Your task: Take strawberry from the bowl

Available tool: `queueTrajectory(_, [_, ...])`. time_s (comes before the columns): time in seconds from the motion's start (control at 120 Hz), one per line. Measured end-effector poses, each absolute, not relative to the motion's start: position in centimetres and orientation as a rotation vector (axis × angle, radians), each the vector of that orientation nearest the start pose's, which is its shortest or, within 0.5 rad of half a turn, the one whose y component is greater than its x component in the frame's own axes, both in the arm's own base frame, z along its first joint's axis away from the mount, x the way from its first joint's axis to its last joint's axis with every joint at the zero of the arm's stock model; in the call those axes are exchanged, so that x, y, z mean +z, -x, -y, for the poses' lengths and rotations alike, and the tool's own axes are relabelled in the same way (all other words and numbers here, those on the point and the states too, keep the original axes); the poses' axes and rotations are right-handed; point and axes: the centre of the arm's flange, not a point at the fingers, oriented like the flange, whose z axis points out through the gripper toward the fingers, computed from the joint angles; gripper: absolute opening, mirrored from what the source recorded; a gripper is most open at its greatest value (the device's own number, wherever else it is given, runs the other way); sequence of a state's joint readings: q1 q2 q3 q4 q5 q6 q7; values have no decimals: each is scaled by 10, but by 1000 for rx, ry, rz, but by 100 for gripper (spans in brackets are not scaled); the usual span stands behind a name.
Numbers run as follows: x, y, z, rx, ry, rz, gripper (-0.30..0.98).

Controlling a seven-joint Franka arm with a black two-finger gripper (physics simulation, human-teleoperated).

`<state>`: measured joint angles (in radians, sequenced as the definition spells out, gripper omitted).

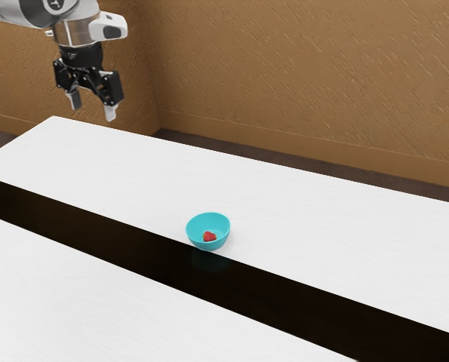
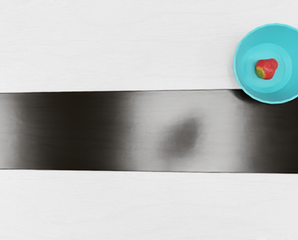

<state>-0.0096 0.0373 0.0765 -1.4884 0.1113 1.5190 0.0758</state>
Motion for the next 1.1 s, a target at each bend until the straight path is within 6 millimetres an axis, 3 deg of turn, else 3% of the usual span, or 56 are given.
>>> queueTrajectory(0.267, [638,-562,-33,21,3043,-65,68])
queueTrajectory(0.325, [639,-592,-38,-16,3033,-72,68])
queueTrajectory(0.4, [594,-649,-39,2,3025,-134,68])
queueTrajectory(0.483, [509,-692,-75,86,3049,-126,68])
queueTrajectory(0.558, [450,-714,-93,111,3068,-147,68])
queueTrajectory(0.708, [381,-740,-102,77,3101,-233,68])
queueTrajectory(0.858, [337,-750,-105,77,3112,-304,69])
queueTrajectory(0.95, [322,-752,-102,75,3108,-346,69])
queueTrajectory(1.0, [325,-756,-79,59,3097,-409,69])
queueTrajectory(1.1, [327,-761,-8,31,3092,-587,68])
